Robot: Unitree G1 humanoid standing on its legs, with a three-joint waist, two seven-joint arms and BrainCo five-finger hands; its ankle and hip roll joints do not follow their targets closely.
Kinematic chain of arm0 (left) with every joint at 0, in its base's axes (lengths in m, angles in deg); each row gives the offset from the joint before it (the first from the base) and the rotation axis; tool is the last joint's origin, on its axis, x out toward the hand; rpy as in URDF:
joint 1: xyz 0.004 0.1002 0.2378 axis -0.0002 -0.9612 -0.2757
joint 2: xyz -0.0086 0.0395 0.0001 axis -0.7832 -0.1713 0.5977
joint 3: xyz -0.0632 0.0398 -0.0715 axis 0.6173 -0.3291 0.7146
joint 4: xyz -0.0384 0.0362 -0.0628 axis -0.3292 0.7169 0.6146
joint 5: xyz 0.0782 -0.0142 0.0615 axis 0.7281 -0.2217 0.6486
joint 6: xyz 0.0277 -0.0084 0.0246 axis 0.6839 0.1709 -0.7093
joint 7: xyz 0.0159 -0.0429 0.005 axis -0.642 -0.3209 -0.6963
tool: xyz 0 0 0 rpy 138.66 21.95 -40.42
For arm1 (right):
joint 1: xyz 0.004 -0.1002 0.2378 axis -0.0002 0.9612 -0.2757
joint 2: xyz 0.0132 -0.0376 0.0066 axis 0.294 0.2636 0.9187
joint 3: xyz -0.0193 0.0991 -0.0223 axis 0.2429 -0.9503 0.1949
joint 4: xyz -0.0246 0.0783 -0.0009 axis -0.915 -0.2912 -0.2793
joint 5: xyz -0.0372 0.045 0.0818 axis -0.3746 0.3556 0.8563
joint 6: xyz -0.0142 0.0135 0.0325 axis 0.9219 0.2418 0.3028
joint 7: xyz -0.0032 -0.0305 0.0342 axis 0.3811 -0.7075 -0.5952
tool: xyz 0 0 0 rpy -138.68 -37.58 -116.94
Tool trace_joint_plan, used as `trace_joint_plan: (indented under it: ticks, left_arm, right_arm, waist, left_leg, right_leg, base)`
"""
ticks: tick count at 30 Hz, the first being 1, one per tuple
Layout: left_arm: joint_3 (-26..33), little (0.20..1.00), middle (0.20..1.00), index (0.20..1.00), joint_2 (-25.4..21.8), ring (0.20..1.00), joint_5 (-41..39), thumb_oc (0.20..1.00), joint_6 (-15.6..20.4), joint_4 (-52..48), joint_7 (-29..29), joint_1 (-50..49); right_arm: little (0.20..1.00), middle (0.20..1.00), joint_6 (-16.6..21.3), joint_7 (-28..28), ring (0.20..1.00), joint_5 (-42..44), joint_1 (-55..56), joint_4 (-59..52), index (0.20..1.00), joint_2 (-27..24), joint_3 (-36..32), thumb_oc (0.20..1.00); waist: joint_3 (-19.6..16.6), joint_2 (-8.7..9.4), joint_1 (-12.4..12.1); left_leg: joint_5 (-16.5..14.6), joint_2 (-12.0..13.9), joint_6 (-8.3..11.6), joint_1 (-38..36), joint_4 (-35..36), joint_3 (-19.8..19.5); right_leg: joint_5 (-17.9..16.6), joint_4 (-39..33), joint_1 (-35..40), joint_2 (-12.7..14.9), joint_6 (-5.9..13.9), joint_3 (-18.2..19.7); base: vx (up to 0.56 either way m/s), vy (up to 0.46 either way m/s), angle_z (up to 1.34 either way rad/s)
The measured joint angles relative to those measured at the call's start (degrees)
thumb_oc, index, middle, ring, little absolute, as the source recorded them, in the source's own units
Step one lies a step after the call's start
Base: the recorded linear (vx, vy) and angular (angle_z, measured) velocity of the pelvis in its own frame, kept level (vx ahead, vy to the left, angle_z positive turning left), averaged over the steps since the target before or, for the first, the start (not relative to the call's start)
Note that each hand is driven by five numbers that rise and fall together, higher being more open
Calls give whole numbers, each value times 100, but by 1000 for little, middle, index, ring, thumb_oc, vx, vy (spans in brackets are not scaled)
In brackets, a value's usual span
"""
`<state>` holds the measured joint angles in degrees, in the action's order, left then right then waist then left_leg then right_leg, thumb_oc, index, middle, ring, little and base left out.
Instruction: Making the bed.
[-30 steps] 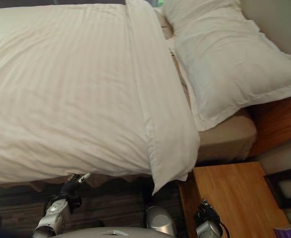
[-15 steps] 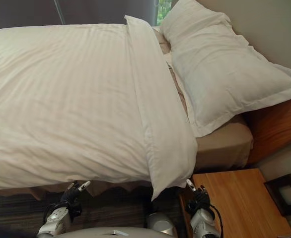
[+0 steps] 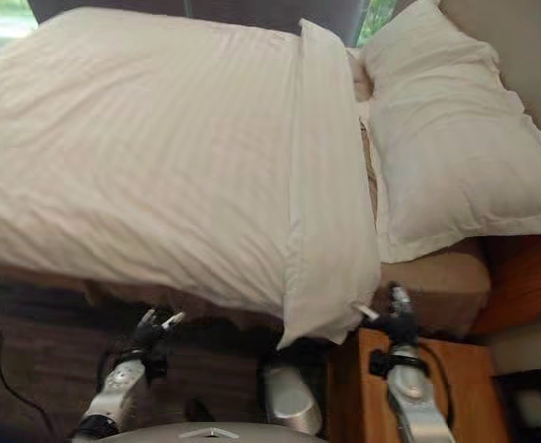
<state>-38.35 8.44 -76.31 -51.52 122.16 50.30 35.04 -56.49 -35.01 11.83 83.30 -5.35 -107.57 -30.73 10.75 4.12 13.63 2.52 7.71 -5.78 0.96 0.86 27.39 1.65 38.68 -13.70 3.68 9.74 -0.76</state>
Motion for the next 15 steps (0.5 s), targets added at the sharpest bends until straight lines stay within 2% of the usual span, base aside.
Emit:
trace_joint_plan:
  ticks: [1,2,3,4,5,6,7,8,9,10,12,14,15]
  left_arm:
    - [12,1000,1000,1000,-72,1000,-5,1000,-5,-68,38,-85]
    - [4,1000,1000,1000,-108,1000,-15,1000,-44,-478,54,-277]
    - [-56,1000,1000,1000,-167,1000,-14,1000,-7,-850,58,-402]
    - [-53,1000,1000,1000,-354,1000,-20,1000,69,-985,64,-340]
    - [-24,1000,1000,1000,-458,1000,-44,1000,56,-1037,71,-199]
    - [-53,1000,1000,1000,-354,1000,-81,1000,-44,-989,63,-50]
    - [-64,1000,1000,1000,-230,1000,-83,1000,-47,-1132,26,-20]
    - [-49,1000,1000,1000,-97,1000,-118,1000,-18,-1405,10,-35]
    - [-32,1000,1000,1000,-91,1000,-122,1000,50,-1526,-30,-10]
    - [-15,1000,1000,1000,-91,1000,-125,1000,72,-1794,-33,-30]
    - [24,1000,1000,1000,-107,1000,-139,1000,199,-2195,-22,-43]
    - [135,1000,1000,1000,-106,1000,-136,1000,239,-2374,37,-48]
    - [300,1000,1000,1000,-177,1000,-120,1000,246,-2499,181,-81]
  right_arm:
    - [1000,1000,71,-4,1000,-51,-151,-58,1000,20,12,1000]
    - [1000,1000,84,-17,1000,-131,-326,-229,1000,-16,23,1000]
    - [1000,1000,121,-40,1000,-152,-435,-298,1000,-14,14,1000]
    - [1000,1000,183,-48,1000,-194,-616,-260,1000,150,-7,1000]
    - [1000,1000,220,-51,1000,-198,-931,-320,1000,298,-18,1000]
    - [1000,1000,221,-57,1000,-200,-1108,-313,1000,305,-37,1000]
    - [1000,1000,201,-56,1000,-202,-1102,-345,1000,263,-8,1000]
    - [1000,1000,207,-72,1000,-209,-1054,-408,1000,72,81,1000]
    - [1000,1000,184,-72,1000,-211,-993,-382,1000,42,185,1000]
    - [1000,1000,188,-61,1000,-248,-932,-401,1000,12,283,1000]
    - [1000,1000,222,-68,1000,-332,-826,-462,1000,14,400,1000]
    - [1000,1000,216,-59,1000,-352,-790,-409,1000,29,531,1000]
    - [1000,1000,222,-63,1000,-353,-787,-406,1000,-16,544,1000]
  waist:
    - [-8,-19,-81]
    - [-21,-10,-139]
    - [-26,53,-234]
    - [-107,396,-420]
    - [-49,604,-458]
    - [-25,426,-433]
    - [-66,245,-448]
    - [-65,70,-392]
    - [-63,197,-405]
    - [-93,229,-447]
    - [-141,329,-466]
    - [-147,332,-485]
    - [-103,235,-493]
  left_leg:
    - [75,-42,122,36,50,18]
    - [223,-79,319,93,129,54]
    - [213,-143,509,154,197,58]
    - [-105,-384,972,335,-62,52]
    - [-128,-409,652,871,-1204,-210]
    - [-464,-74,555,1175,-2278,-418]
    - [-823,104,768,867,-2429,-436]
    - [-987,72,698,361,-1547,-565]
    - [-812,-18,804,151,-1262,-515]
    - [-715,-37,761,67,-1092,-441]
    - [-544,-20,747,115,-977,-445]
    - [-455,-33,856,196,-778,-492]
    - [-264,-59,948,317,-524,-600]
  right_leg:
    - [139,63,260,10,2,108]
    - [487,-56,574,30,-143,138]
    - [834,-434,887,1,-356,113]
    - [1152,-1613,1326,296,-817,6]
    - [1352,-2309,1409,602,-448,85]
    - [1203,-2560,1338,547,-539,-78]
    - [1000,-2974,1452,426,-405,8]
    - [687,-3465,1761,306,-311,22]
    - [496,-3873,1986,359,-309,122]
    - [421,-4201,2134,357,-416,117]
    - [264,-4431,2157,312,-444,92]
    - [166,-4428,2039,261,-450,98]
    - [85,-4426,1940,167,-453,31]
  base:
    - [-102,-105,28]
    - [-38,-138,30]
    - [-11,-124,19]
    - [-18,-189,-10]
    - [-46,-183,-30]
    - [-63,-183,-57]
    - [-74,-167,-52]
    - [-58,-138,-48]
    - [-87,-150,-37]
    - [-103,-139,-38]
    - [-124,-103,-11]
    - [-265,-76,39]
    - [-278,-31,75]
